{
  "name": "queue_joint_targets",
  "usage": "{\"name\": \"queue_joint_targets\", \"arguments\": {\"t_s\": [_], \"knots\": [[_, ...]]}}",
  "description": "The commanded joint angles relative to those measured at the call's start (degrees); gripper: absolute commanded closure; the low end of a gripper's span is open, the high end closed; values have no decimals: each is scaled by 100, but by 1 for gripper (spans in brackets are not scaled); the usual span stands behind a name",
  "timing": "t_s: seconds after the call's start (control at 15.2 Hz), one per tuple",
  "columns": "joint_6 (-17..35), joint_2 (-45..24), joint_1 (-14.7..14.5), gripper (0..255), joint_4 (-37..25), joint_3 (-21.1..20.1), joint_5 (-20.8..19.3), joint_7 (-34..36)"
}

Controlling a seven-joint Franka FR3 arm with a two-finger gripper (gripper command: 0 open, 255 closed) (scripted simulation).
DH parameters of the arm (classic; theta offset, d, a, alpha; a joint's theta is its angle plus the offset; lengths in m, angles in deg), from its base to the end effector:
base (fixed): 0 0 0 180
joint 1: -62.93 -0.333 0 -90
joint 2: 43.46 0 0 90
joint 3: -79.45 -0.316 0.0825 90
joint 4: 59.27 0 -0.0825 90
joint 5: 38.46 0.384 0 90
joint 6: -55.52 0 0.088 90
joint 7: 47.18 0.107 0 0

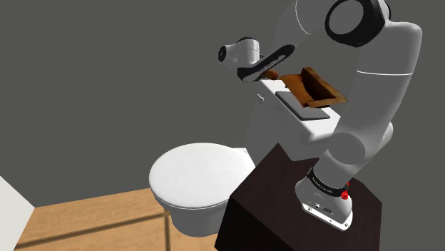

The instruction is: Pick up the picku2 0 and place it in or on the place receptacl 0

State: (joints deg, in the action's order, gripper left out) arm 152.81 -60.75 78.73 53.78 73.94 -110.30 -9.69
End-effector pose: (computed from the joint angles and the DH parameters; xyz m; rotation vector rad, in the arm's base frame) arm 0.5503 -0.1942 0.3348 1.9150 -0.2355 -0.2299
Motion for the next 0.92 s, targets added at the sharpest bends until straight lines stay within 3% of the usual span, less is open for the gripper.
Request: {"name": "queue_joint_targets", "arguments": {"t_s": [0.0, 0.86], "knots": [[-29, 93, 8, 255, -31, 3, 10, -111], [-280, 609, 2, 255, -255, -24, 142, -809]]}}
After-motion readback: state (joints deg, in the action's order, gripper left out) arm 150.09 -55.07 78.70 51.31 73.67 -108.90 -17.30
